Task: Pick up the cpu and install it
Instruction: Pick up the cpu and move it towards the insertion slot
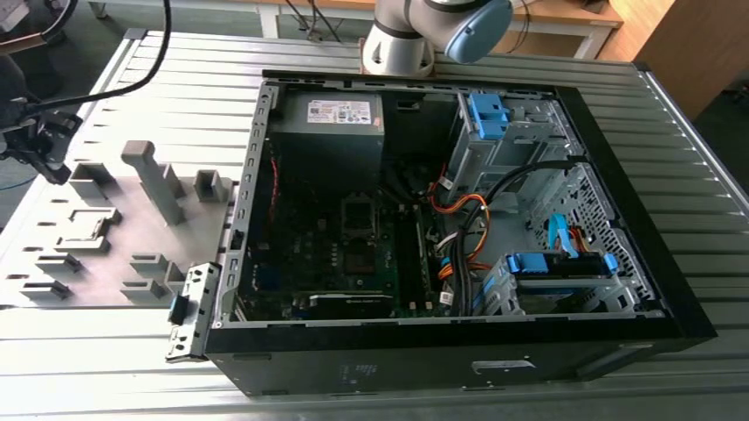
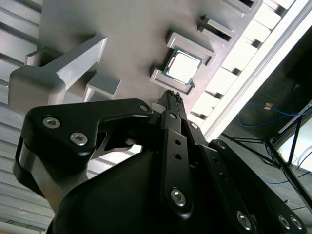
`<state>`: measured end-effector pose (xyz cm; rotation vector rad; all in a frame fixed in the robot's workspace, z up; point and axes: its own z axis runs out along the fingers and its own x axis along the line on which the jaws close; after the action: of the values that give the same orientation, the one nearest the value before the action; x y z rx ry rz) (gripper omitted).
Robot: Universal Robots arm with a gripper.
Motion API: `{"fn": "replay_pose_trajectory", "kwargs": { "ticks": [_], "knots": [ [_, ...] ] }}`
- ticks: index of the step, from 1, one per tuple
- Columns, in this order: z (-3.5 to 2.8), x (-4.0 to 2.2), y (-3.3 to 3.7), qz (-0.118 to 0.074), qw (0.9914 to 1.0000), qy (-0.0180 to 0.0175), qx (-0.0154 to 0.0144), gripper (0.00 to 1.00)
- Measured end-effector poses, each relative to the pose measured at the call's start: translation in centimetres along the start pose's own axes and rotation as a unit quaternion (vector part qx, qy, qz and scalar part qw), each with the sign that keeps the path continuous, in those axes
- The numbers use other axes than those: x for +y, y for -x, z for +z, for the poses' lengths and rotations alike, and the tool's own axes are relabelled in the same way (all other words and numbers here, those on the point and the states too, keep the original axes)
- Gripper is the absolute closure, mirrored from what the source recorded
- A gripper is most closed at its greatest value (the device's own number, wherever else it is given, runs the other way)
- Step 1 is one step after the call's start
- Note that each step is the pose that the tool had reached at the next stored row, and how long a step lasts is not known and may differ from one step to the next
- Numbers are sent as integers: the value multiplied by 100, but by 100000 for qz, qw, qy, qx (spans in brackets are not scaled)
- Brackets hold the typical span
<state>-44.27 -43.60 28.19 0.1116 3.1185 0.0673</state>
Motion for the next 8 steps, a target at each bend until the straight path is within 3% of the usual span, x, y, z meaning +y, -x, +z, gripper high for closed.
{"fn": "replay_pose_trajectory", "kwargs": {
  "ticks": [8],
  "knots": [
    [109, -32, -57, -73, 100000, 3, 27, 89]
  ]
}}
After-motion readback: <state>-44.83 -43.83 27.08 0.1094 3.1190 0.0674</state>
